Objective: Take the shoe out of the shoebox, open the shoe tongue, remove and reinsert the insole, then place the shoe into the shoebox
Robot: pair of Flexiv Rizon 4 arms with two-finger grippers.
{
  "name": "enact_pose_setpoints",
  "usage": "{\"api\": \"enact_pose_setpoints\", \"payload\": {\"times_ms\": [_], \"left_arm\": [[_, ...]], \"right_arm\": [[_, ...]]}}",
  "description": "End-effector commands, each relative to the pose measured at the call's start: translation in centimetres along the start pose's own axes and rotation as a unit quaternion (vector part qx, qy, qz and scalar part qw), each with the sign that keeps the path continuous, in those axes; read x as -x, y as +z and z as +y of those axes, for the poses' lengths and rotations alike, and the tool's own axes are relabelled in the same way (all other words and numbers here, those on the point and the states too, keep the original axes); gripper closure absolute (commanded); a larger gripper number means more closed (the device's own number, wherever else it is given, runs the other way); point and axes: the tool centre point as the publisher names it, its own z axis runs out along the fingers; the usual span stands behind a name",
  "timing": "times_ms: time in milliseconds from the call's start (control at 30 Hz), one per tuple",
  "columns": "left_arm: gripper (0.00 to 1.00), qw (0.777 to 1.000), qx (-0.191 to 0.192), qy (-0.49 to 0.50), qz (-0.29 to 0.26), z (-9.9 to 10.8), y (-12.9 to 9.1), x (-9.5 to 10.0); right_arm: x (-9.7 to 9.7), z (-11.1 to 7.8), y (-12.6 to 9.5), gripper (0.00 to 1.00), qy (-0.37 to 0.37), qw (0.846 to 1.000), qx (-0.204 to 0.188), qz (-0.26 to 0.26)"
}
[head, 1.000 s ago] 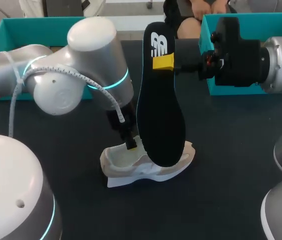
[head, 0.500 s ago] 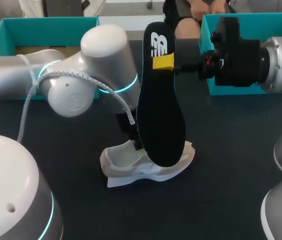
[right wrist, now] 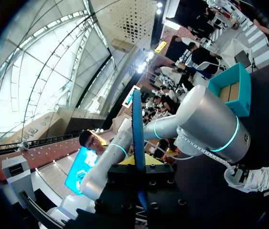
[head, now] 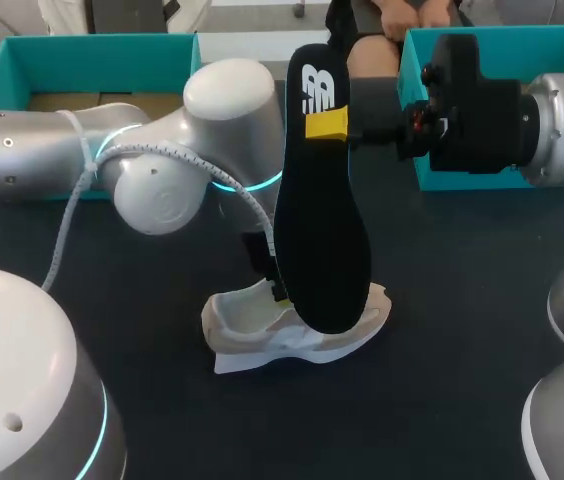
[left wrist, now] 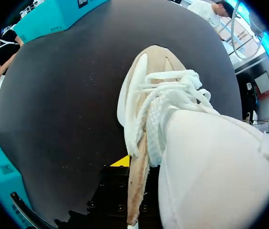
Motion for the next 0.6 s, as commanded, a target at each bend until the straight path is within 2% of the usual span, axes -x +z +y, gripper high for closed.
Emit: {"api": "enact_pose_setpoints", "payload": {"times_ms": [33, 100, 233, 433, 467, 567, 600], "left_arm": [[1.0, 0.992, 0.011, 0.067, 0.102, -0.2, -1.0, 1.2], [1.0, 0.985, 0.023, 0.101, 0.141, -0.3, -1.7, 1.8], [1.0, 0.967, 0.055, 0.172, 0.18, -0.5, -2.9, 2.3], [1.0, 0.911, 0.074, 0.295, 0.279, -0.2, -4.8, 2.3], [1.0, 0.898, 0.083, 0.318, 0.292, -0.2, -5.0, 2.4], [1.0, 0.855, 0.08, 0.381, 0.342, 0.0, -6.0, 2.6], [1.0, 0.855, 0.08, 0.381, 0.342, 0.0, -6.0, 2.6]], "right_arm": [[0.0, 0.0, 0.3, 1.0, 0.001, 1.0, 0.0, -0.002], [0.0, 0.0, 0.3, 1.0, 0.001, 1.0, 0.0, -0.002], [0.0, 0.0, 0.3, 1.0, 0.001, 1.0, 0.0, -0.002], [0.0, 0.0, 0.3, 1.0, 0.001, 1.0, 0.0, -0.002], [0.0, 0.0, 0.3, 1.0, 0.001, 1.0, 0.0, -0.002], [0.0, 0.0, 0.3, 1.0, 0.001, 1.0, 0.0, -0.002], [0.0, 0.0, 0.3, 1.0, 0.001, 1.0, 0.0, -0.002]]}}
